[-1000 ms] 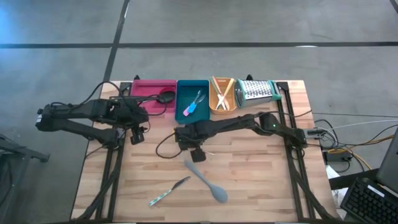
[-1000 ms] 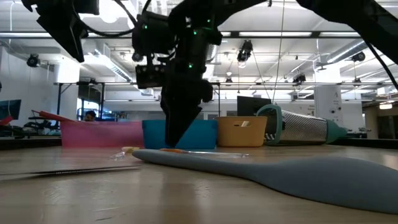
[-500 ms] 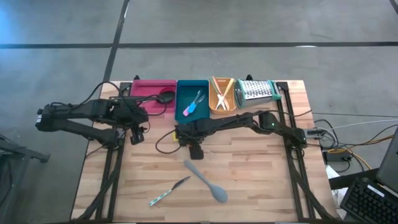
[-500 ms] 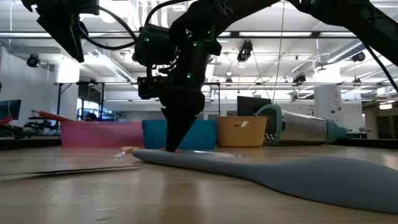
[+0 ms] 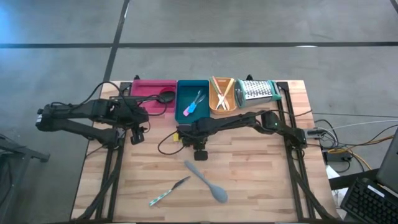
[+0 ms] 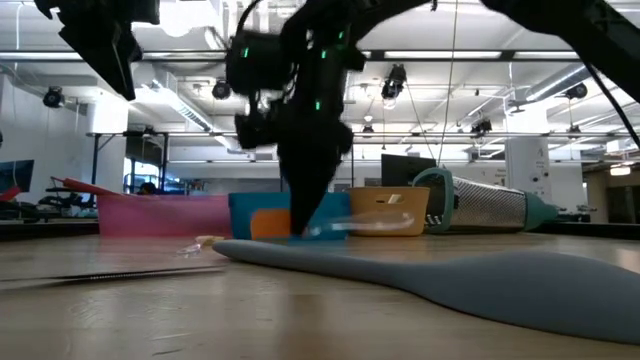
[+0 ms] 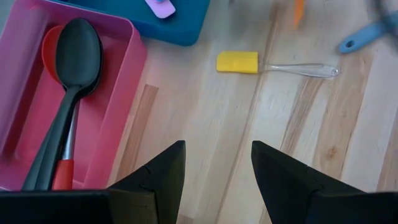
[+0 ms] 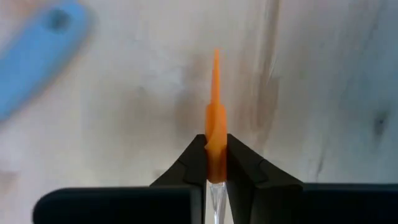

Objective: Pick & Place Kitchen Items
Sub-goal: Put the orange spatula into the blue bin

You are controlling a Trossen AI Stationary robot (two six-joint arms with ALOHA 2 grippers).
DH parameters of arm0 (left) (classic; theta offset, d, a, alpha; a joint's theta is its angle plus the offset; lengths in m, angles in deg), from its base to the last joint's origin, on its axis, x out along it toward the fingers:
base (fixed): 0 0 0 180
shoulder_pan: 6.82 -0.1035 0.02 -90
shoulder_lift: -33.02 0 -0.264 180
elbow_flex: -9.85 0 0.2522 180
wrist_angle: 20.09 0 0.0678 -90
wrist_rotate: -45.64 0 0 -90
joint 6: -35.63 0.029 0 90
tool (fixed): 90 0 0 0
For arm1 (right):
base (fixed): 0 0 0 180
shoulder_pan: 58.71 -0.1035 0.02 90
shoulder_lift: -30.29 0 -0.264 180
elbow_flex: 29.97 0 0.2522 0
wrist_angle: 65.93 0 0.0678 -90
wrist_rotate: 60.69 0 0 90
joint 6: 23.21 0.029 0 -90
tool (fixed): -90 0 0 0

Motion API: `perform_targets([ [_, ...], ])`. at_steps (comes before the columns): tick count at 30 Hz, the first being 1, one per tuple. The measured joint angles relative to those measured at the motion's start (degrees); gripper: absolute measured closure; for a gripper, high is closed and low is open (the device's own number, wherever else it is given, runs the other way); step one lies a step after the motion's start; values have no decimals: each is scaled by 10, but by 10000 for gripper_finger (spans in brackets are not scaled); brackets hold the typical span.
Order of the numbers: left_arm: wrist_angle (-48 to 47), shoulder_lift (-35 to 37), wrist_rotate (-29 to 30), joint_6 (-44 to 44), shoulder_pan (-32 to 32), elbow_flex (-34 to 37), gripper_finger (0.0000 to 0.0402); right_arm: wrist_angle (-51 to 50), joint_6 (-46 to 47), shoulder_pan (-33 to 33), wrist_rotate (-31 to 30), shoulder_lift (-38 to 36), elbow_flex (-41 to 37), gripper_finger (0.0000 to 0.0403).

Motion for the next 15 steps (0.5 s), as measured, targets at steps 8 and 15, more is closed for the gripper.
perform_targets([
  [8, 0, 0, 0, 0, 0, 0, 213, 66, 2, 0, 25, -111, 0, 381],
  [15, 1, 0, 20, 0, 0, 1, 213, 418, 19, 23, 27, -220, -94, 381],
])
